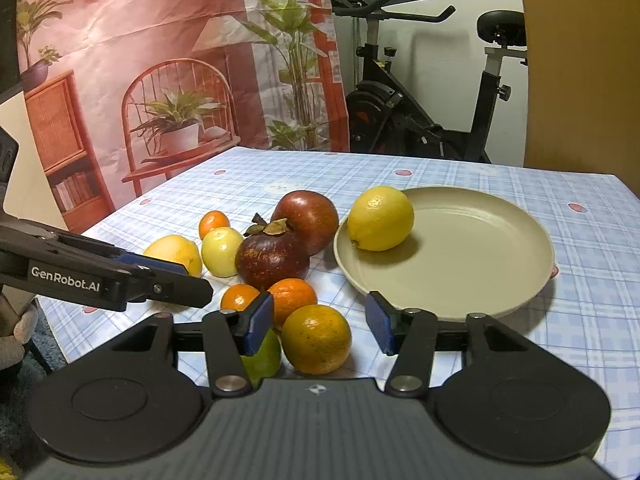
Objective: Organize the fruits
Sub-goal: 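Move the left gripper toward the green lime in the pile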
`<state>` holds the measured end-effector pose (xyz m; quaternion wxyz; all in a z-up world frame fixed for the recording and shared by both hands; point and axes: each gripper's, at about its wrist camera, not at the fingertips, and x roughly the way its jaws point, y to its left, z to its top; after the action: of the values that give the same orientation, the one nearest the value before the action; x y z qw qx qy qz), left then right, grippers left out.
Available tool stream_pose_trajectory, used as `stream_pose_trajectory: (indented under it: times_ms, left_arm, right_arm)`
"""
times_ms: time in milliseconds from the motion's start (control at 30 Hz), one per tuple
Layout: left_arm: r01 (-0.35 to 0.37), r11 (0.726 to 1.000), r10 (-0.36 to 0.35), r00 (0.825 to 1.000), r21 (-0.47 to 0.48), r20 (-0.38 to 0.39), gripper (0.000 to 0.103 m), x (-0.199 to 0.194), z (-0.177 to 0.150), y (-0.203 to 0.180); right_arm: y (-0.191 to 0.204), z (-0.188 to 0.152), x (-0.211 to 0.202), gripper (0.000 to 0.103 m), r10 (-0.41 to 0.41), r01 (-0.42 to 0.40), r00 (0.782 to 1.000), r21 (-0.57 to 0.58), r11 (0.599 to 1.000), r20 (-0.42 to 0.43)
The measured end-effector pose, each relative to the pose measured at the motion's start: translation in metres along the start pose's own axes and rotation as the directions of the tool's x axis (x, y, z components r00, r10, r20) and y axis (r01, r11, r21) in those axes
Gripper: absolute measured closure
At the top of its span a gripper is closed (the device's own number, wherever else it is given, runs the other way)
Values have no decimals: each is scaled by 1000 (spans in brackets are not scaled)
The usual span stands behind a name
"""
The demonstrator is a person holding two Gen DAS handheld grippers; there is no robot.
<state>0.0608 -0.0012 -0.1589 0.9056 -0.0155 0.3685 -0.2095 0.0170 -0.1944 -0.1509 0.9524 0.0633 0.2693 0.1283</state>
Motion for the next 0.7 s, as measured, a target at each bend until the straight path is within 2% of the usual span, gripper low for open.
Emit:
stream_pose_trajectory:
  times_ms: [433,533,700]
  left_arm:
    - [35,999,-35,999,16,1,59,-1,1,-6]
    - [30,1000,-30,1000,1,-1,59,-1,2,-3]
    - [53,999,-53,999,-8,-3,59,-5,3,-2]
  right_arm:
    - [3,2,-9,51,-20,20,1000,-13,1000,-11]
    - [7,3,-15,51,15,-15,1000,-28,999,2]
    - [25,0,-13,53,84,-87,996,-103,991,-36]
